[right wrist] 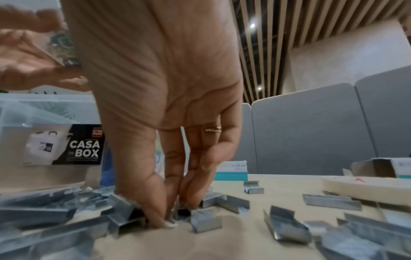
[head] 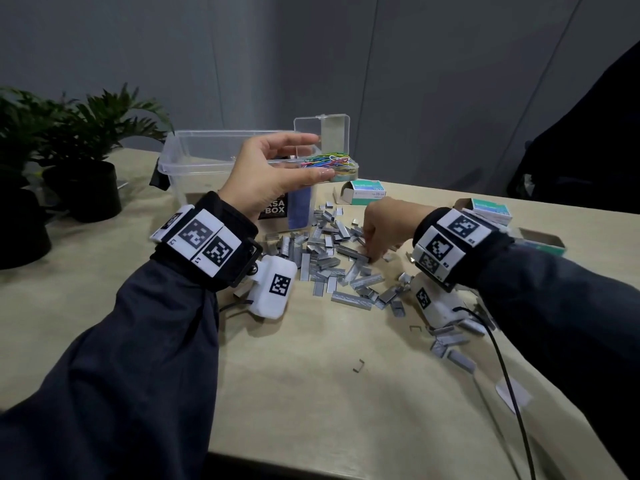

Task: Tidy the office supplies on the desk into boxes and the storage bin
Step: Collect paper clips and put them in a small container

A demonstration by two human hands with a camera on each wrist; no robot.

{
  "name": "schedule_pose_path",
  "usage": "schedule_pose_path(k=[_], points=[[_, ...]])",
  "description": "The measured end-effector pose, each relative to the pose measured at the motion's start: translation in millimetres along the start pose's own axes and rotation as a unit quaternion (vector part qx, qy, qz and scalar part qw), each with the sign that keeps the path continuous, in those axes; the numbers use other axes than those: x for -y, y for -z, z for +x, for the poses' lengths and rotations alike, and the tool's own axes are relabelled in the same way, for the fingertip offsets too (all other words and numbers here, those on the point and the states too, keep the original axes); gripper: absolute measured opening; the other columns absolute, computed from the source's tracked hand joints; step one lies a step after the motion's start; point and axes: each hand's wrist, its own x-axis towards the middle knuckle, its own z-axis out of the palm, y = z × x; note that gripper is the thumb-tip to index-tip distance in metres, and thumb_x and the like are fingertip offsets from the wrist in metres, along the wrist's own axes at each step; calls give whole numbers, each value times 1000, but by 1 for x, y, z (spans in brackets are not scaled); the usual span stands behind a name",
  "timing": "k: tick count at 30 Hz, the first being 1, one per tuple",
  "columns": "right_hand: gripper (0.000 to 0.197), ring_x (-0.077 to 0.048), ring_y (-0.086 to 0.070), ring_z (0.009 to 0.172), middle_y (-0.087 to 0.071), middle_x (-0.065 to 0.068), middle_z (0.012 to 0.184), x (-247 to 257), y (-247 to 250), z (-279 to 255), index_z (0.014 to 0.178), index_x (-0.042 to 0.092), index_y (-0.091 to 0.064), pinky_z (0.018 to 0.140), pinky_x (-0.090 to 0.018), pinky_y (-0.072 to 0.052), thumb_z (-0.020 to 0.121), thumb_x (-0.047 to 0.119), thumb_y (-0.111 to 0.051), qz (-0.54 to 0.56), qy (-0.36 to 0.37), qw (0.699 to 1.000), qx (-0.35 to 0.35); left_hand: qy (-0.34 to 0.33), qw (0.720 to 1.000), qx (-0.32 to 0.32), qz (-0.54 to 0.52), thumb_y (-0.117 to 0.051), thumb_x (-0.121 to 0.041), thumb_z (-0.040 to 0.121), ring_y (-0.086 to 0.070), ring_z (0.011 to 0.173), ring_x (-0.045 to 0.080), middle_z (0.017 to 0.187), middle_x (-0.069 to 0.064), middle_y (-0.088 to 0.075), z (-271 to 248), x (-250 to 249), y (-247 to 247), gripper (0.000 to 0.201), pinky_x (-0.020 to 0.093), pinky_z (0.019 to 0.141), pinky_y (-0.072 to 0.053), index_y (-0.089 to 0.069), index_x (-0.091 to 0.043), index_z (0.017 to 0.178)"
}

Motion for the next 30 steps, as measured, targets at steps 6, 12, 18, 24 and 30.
schedule_pose_path(k=[6, 12, 18, 24, 30], points=[[17, -8, -65, 69, -74, 2, 80, -11, 5, -8, 91, 13, -77, 57, -18, -51, 79, 25, -81, 33, 31, 997, 68, 5, 1000, -4, -5, -94, -24, 54, -69, 102, 23, 112, 5, -69, 0, -2, -2, 57, 43, 93, -54, -73, -21, 107], [8, -15, -73, 69, -74, -10, 78, -30, 41, -24, 78, 4, -68, 60, -22, -58, 86, 4, -70, 225, 2, 972, -60, 5, 1000, 5, 8, -91, -21, 57, -70, 98, 20, 113, 7, -68, -4, -5, -5, 56, 34, 89, -56, -71, -18, 110], [9, -1, -63, 60, -74, -5, 79, -28, 74, -37, 83, 13, -73, 71, -23, -57, 81, 22, -76, 285, 101, 845, -441, 6, 1000, 11, 17, -89, -14, 59, -70, 93, 17, 115, 8, -68, -7, -8, -6, 58, 30, 85, -57, -69, -14, 114], [9, 0, -69, 75, -73, 6, 82, 0, 72, -52, 90, 15, -77, 69, -7, -49, 81, 18, -79, 242, 253, 846, -403, 10, 1000, 15, 9, -88, -10, 62, -70, 83, 8, 115, 5, -67, -7, -9, -7, 57, 24, 79, -56, -68, -15, 115], [6, 0, -68, 76, -74, 10, 85, 3, 66, -48, 89, 23, -78, 69, -15, -53, 84, 22, -75, 178, 244, 874, -380, 12, 1000, 22, 10, -87, -11, 63, -71, 86, 11, 116, 7, -67, -9, -11, -7, 57, 25, 81, -57, -67, -13, 116]])
